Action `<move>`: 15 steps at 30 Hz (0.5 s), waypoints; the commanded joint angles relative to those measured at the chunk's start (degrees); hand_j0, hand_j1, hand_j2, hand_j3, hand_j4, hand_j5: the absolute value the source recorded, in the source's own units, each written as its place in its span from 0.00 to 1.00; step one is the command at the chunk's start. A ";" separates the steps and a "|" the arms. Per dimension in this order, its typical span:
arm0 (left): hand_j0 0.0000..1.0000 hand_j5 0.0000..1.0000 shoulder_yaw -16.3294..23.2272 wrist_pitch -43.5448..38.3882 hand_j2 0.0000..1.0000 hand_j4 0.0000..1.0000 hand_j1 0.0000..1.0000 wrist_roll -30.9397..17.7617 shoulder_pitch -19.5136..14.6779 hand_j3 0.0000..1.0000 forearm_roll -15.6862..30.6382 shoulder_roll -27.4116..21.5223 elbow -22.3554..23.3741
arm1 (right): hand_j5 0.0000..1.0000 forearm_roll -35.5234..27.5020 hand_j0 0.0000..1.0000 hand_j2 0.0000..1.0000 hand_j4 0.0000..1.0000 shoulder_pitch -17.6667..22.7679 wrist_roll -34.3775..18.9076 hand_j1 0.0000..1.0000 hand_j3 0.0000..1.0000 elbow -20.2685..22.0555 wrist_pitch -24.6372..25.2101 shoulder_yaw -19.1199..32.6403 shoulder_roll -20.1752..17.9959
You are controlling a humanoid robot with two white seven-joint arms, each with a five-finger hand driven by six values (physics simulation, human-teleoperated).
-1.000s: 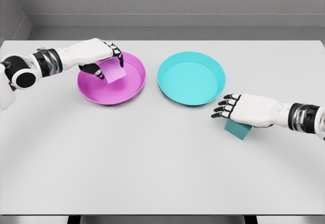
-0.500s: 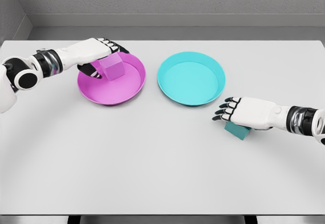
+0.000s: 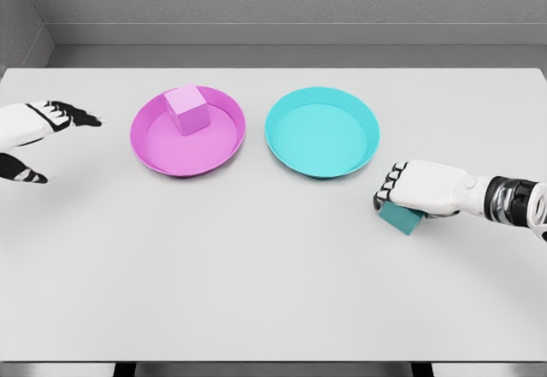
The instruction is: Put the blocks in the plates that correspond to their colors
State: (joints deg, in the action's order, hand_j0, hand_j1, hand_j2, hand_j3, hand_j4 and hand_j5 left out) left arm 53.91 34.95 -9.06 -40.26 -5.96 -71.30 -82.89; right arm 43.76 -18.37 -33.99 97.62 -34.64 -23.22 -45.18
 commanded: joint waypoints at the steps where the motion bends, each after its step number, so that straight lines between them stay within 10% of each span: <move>1: 1.00 1.00 -0.29 0.05 1.00 1.00 1.00 -0.17 0.27 1.00 0.34 -0.77 -1.92 | 0.49 0.18 0.49 0.49 0.49 0.00 -1.01 0.49 0.49 -0.06 -0.36 -0.25 0.00; 5: 1.00 1.00 2.34 0.05 1.00 1.00 1.00 -0.61 2.12 1.00 -4.32 2.03 -7.99 | 0.48 -0.17 0.48 0.48 0.48 -0.09 -1.01 0.48 0.48 -0.06 -0.36 -0.16 0.09; 15: 1.00 1.00 2.43 0.05 1.00 1.00 1.00 -0.43 2.29 1.00 -4.50 2.04 -2.28 | 0.46 -1.75 0.46 0.46 0.46 -4.22 -1.01 0.46 0.46 -3.92 -0.36 4.06 5.10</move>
State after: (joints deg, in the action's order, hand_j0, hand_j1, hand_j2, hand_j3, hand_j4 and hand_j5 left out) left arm 56.35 35.05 -9.54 -37.96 -10.75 -69.22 -86.55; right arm 42.32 -23.81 -34.93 94.54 -35.12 -20.05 -41.04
